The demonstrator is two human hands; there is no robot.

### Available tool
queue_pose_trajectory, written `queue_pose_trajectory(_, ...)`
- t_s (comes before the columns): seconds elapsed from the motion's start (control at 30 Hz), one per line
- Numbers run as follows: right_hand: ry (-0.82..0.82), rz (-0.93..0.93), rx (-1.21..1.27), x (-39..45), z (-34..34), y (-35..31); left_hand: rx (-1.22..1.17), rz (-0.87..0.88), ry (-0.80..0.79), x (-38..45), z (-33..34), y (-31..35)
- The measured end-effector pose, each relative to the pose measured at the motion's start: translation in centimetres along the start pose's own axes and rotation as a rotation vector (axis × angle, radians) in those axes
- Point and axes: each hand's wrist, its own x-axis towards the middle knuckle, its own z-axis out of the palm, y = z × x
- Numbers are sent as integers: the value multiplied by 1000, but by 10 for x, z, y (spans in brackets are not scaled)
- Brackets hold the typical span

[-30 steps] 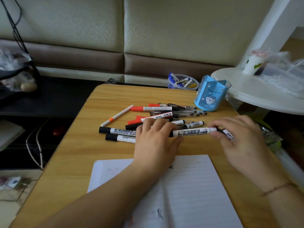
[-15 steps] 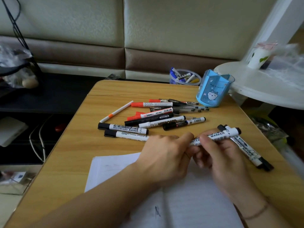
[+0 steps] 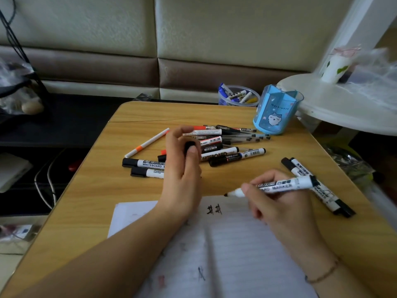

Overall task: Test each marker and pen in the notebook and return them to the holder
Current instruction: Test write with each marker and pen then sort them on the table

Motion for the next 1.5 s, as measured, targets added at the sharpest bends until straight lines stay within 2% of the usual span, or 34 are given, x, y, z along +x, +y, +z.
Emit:
queue_pose_trajectory(0.33, -49, -20, -87, 0, 4, 10, -40, -61, 82, 7, 1, -4)
queue_pose_trajectory(0.77, -53, -1, -93, 1, 5, 11, 2, 12, 24, 7, 1, -7)
queue_pose_trajectory(1.0, -45, 48, -62, 2, 5, 9, -44, -23, 22, 7, 2, -9)
queue_pose_trajectory(1.17, -4, 84, 65, 2, 0, 5, -55, -28, -14, 6, 3, -8)
queue_pose_trajectory(1.4, 13, 24, 320, 2, -7, -4, -137, -36, -74, 4, 3, -8)
queue_pose_trajectory(1.5, 34, -1, 332, 2, -6, -4, -166, -24, -103, 3, 3, -7)
